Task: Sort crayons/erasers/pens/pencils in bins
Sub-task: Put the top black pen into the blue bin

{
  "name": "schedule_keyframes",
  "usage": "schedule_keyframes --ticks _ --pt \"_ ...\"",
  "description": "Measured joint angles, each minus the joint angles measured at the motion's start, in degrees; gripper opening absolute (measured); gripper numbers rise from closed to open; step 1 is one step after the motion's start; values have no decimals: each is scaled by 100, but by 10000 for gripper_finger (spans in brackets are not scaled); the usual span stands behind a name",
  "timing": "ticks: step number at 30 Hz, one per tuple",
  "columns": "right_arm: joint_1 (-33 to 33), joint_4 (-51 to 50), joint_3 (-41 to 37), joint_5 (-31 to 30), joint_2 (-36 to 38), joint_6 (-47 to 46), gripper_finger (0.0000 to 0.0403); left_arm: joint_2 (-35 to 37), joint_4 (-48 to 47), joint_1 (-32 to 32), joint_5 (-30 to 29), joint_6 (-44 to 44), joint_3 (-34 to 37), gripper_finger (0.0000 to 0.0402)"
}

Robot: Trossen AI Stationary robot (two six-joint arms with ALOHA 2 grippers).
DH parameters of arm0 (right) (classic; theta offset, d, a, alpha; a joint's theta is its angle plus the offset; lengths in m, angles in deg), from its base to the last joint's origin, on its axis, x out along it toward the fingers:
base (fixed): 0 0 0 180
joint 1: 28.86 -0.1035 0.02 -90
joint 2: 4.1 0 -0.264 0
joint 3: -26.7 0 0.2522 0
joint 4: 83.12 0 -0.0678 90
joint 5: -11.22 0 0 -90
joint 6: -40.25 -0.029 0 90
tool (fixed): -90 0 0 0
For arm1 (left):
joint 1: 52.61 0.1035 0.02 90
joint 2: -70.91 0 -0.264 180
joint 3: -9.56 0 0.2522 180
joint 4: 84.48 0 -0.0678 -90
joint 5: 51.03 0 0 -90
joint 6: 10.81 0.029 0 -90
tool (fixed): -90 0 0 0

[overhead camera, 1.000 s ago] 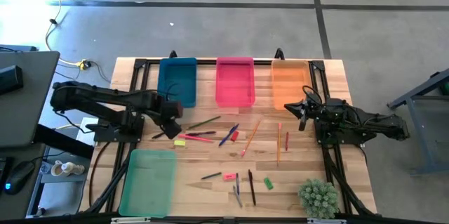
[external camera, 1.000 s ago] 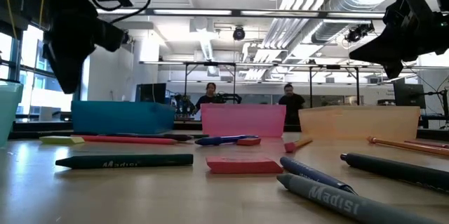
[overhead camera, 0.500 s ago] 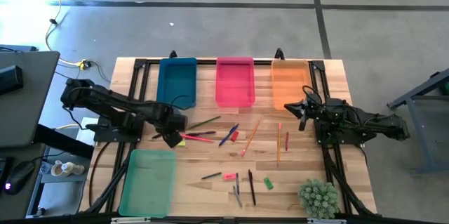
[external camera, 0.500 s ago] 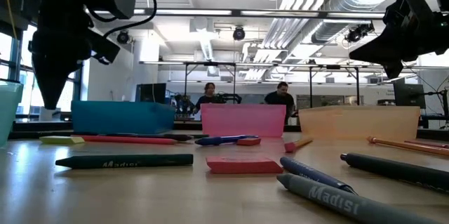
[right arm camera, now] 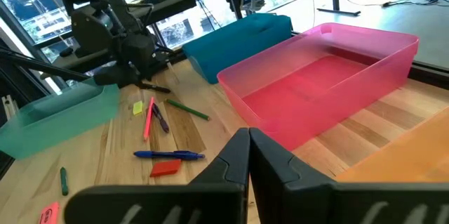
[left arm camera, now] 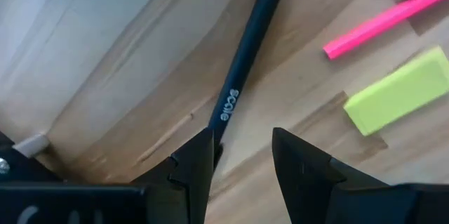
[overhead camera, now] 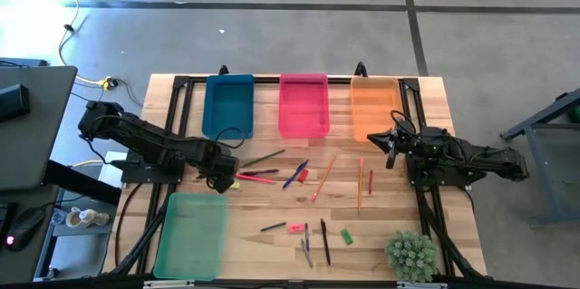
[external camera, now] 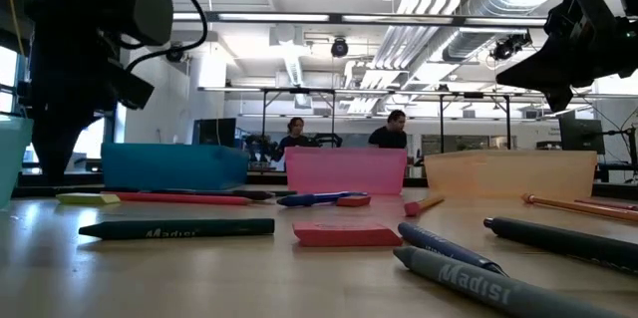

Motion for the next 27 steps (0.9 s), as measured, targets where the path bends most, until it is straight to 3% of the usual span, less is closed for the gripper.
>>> schedule_keyframes --ticks 10,20,27 --pt "-1 0 2 2 0 -2 0 0 137 234 -144 564 240 133" --pt "0 0 0 2 0 -2 0 25 739 791 539 1407 597 133" --pt "-1 2 2 2 0 0 0 24 745 1046 659 1796 627 133"
